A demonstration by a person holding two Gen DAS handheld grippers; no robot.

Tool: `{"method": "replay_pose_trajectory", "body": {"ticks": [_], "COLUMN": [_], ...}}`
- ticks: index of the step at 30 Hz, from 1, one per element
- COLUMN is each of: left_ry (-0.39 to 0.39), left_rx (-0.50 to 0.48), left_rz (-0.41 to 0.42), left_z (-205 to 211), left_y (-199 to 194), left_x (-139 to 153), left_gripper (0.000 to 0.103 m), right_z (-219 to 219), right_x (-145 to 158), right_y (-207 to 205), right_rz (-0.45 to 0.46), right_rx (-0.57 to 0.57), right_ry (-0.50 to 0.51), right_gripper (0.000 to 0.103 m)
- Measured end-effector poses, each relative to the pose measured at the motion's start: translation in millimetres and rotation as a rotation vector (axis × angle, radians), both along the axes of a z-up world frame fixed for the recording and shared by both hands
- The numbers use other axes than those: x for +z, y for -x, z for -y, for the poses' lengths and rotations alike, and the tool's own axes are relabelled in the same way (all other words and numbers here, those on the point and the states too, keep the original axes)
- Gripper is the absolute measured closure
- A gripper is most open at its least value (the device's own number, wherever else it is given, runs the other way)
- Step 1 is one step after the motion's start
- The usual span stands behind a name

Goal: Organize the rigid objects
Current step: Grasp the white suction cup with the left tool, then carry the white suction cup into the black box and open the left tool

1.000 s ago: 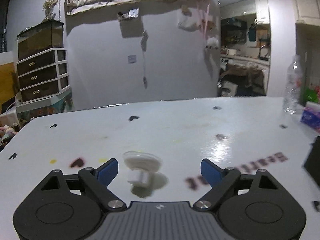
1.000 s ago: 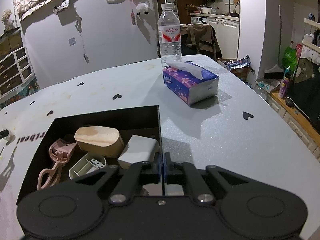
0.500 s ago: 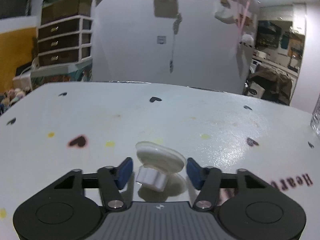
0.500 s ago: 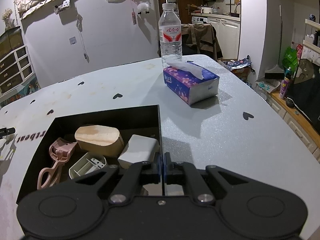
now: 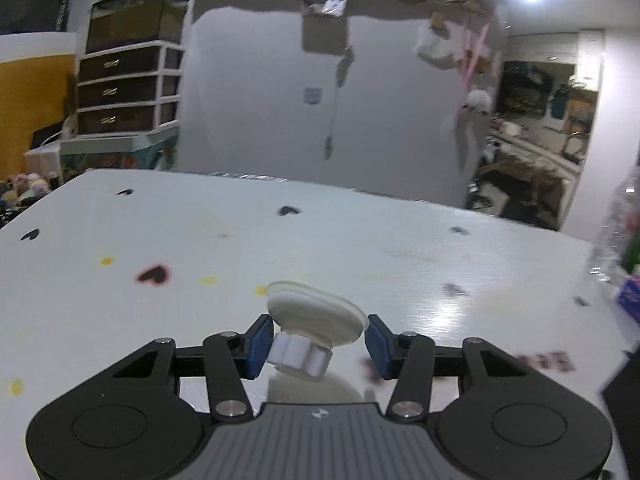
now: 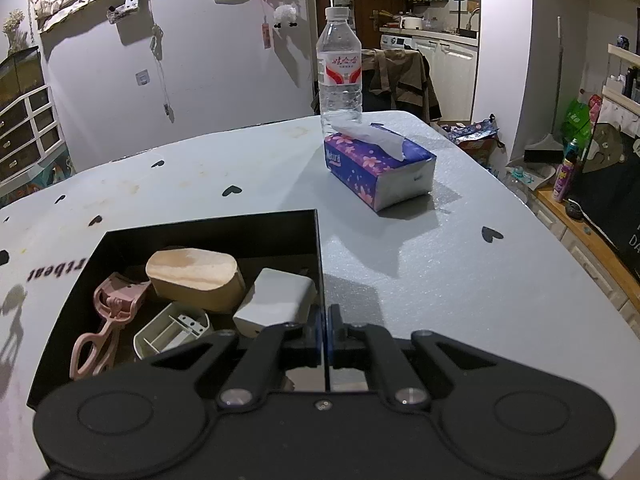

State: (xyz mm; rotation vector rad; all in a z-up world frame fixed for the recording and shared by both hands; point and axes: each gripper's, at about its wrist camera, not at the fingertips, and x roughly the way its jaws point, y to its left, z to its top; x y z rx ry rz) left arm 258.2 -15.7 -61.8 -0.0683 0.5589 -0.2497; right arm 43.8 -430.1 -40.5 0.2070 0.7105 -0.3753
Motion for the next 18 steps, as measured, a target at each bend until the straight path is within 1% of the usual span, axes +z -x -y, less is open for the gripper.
{"method": "replay_pose_trajectory", "body": {"ticks": [6, 10, 13, 18], "left_ry": [0.086, 0.126, 0.144, 0.163], "left_rx": [-0.130, -0.232, -0.324, -0.510], "left_rz": [0.019, -0.004, -0.016, -0.019], "left_z": [21, 43, 65, 110], "left_y": [44, 69, 86, 108], "left_x": [24, 34, 41, 53], "left_gripper": [0.052, 0.052, 0.052, 0.052], "right_z": [1, 2, 4, 6], "right_x": [-1, -1, -1, -1], "right_y": [1, 1, 2, 3], "right_rz": [0.008, 0.015, 0.020, 0.024], "right_rx": [-0.002, -0.002, -0.001, 0.004], "right_ry": [-0.007, -0.015, -0.026, -0.038], "right_gripper": [0.100, 0.100, 0.100, 0.100]}}
